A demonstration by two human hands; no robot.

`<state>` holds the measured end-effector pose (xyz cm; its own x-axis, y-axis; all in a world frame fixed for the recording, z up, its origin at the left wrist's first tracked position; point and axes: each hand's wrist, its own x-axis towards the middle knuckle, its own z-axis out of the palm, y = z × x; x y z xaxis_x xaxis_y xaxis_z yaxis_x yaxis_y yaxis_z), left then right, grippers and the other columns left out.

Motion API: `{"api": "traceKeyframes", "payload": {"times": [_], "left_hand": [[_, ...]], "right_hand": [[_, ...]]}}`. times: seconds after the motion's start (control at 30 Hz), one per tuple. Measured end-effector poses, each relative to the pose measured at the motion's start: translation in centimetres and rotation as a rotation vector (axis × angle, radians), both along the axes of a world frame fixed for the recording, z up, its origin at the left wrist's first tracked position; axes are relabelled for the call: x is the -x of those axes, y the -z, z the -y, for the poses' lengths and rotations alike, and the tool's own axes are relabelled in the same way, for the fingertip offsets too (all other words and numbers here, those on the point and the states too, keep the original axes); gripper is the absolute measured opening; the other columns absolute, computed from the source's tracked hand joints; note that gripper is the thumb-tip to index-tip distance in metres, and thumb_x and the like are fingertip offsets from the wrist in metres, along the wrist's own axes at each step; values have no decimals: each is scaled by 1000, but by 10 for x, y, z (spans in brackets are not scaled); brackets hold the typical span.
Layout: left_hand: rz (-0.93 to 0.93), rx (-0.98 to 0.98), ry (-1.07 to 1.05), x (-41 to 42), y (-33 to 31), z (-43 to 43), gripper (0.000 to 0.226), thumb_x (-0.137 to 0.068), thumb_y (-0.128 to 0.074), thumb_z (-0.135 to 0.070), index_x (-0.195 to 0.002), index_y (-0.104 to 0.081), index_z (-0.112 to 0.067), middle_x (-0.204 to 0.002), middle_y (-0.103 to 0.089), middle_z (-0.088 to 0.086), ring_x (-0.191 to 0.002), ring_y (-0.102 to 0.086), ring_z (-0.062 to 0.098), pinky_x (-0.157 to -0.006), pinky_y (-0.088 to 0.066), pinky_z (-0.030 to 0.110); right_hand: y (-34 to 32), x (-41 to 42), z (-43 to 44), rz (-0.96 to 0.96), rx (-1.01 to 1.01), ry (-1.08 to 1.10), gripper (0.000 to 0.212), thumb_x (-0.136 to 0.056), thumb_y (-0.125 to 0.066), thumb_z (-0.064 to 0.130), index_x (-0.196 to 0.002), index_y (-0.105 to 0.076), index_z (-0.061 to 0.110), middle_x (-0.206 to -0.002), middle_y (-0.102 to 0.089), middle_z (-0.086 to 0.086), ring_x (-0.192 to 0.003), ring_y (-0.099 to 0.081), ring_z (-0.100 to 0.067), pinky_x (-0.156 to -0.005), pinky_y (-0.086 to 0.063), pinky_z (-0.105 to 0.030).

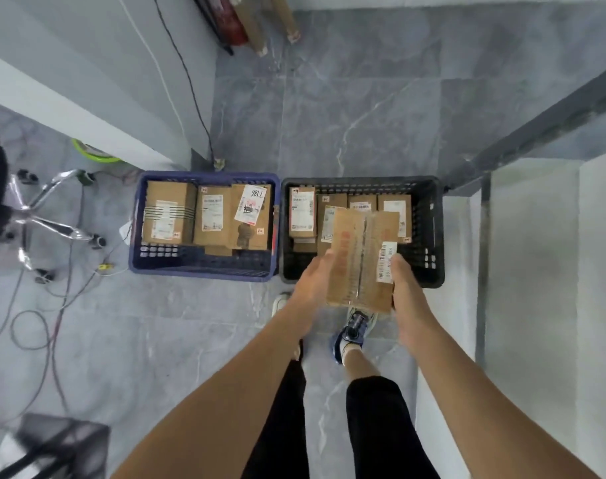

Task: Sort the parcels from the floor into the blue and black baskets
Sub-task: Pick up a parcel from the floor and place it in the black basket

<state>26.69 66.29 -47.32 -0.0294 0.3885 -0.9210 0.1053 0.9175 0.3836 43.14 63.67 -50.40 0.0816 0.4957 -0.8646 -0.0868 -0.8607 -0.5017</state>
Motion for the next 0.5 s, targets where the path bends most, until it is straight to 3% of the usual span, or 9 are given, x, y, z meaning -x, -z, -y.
{"api": "traceKeyframes", "payload": {"times": [0.17,0.3,0.37,0.43,0.5], "left_hand": [[-54,47,9,1,92,-40,63,-88,-46,-77,-119,-71,-28,-119,-74,-1,-112,-68,22,-110,-46,51],[-48,50,16,7,150,-73,59,-98,-45,-68,-130,-65,-23,-124,-68,-2,-110,-61,17,-101,-41,41],[-67,37,21,9,180,-89,51,-102,-41,-65,-125,-62,-25,-126,-65,0,-112,-59,18,-96,-39,39],[-110,33,49,11,208,-101,61,-94,-38,-73,-125,-60,-25,-132,-63,4,-118,-59,23,-101,-42,41],[-146,33,56,15,238,-110,84,-72,-34,-84,-127,-63,-27,-133,-63,6,-118,-61,27,-107,-45,49]], "right_hand": [[87,3,-48,14,21,22,41,-111,-32,55,-146,-49,42,-140,-60,8,-131,-55,-17,-120,-38,-50],[158,14,-81,-5,47,4,61,-102,-33,69,-155,-43,40,-157,-50,7,-144,-47,-18,-125,-32,-50],[191,21,-97,-7,65,-4,73,-94,-34,76,-157,-42,40,-160,-48,7,-146,-45,-18,-125,-31,-49],[220,27,-109,6,51,-9,62,-103,-31,70,-150,-49,35,-146,-58,7,-135,-53,-16,-116,-39,-44],[242,34,-122,18,48,-3,46,-109,-27,63,-138,-53,38,-125,-64,9,-119,-60,-14,-99,-45,-38]]}}
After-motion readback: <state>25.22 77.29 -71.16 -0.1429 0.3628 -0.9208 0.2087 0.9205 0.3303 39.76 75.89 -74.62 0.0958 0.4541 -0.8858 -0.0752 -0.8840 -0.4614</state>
